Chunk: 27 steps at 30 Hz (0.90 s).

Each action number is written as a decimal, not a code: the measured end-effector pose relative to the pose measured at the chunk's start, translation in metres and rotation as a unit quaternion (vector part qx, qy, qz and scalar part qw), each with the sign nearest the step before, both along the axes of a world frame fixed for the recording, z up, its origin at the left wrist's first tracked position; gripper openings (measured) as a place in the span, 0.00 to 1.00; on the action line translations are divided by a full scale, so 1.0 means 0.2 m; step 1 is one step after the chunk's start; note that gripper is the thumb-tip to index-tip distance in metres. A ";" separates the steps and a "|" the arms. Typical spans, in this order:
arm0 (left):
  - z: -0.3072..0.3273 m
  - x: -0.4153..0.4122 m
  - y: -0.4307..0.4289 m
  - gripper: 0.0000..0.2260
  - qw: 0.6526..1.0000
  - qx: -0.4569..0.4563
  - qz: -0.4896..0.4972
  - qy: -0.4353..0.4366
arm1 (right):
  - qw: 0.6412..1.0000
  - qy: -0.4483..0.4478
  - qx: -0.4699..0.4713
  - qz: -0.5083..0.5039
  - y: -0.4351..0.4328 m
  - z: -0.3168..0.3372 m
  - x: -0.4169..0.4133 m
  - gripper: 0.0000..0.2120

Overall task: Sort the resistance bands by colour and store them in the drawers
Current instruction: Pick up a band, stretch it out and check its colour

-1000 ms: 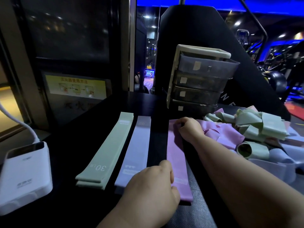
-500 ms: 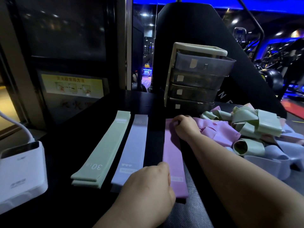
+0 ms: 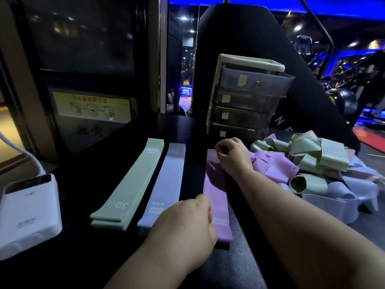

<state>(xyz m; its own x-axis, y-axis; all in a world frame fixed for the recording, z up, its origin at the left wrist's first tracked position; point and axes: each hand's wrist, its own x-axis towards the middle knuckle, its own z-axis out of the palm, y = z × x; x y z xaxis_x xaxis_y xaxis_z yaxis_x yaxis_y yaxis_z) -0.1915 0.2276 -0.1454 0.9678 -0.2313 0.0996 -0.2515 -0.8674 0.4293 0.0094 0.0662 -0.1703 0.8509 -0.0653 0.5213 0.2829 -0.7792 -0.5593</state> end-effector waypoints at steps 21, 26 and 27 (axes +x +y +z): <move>0.10 0.26 -0.38 0.06 0.998 -0.047 0.033 0.007 | 0.996 0.011 0.054 -0.069 -0.61 0.25 -0.26 0.03; 0.18 0.41 -0.50 0.05 0.999 -0.015 0.025 -0.015 | 0.994 0.052 0.033 -0.094 -0.72 0.17 -0.27 0.08; 0.19 0.44 -0.52 0.05 1.000 -0.010 0.023 -0.015 | 0.993 0.066 0.021 -0.094 -0.73 0.16 -0.26 0.09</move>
<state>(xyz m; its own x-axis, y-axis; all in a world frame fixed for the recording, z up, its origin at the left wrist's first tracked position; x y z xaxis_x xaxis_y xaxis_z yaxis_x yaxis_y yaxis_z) -0.1039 0.1230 -0.1074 0.9737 -0.1849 0.1332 -0.2252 -0.8700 0.4387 -0.0436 -0.0790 -0.1382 0.8825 -0.2488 0.3990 0.0564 -0.7864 -0.6151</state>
